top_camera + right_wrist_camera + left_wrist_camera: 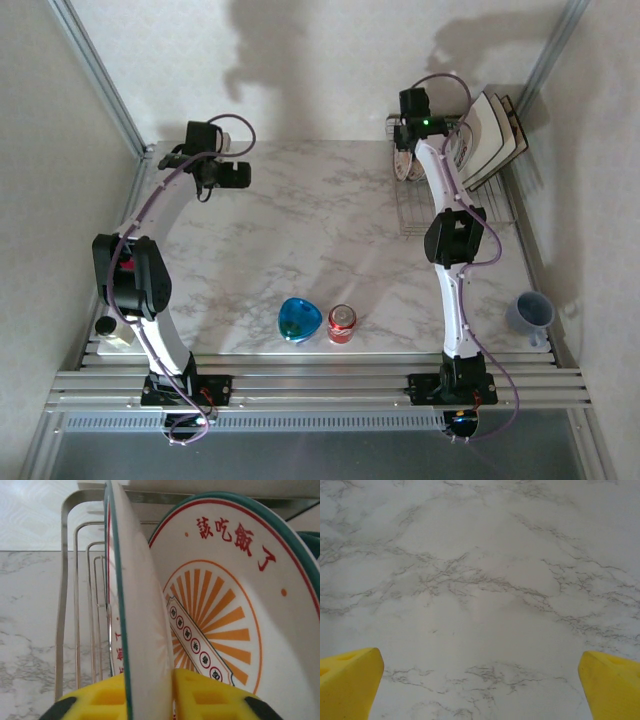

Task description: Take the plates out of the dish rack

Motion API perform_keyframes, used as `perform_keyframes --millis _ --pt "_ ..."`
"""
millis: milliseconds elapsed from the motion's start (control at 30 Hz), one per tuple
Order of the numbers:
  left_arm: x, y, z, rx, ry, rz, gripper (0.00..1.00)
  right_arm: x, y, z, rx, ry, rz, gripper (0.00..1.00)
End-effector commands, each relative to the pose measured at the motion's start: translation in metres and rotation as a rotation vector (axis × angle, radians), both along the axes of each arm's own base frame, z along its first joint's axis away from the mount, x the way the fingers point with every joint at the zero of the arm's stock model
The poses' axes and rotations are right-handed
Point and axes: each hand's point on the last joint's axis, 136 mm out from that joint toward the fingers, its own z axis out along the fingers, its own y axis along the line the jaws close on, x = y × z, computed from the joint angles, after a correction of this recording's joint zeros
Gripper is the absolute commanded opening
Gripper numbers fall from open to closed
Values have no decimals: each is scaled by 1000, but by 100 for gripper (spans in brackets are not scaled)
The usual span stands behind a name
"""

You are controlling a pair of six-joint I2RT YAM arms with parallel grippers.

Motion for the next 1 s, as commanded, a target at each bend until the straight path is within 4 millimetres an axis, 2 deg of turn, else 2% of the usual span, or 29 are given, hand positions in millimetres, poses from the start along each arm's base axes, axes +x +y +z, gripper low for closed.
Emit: perform_keyframes --millis 0,67,200,367,667,967 --pt "-9 -1 -4 30 29 -6 99 4 12 16 6 -54 18 13" --pt "-10 0 -3 35 28 -2 100 3 14 20 9 -60 21 6" --pt "-12 2 -1 38 23 3 100 1 17 24 14 -63 24 0" --pt "-12 2 -1 35 22 2 99 -3 20 38 32 -87 20 0" --pt "-14 1 1 31 15 1 99 -14 20 91 47 -178 18 0" --pt "-16 -2 5 28 6 -5 100 -35 18 138 -15 -240 28 0"
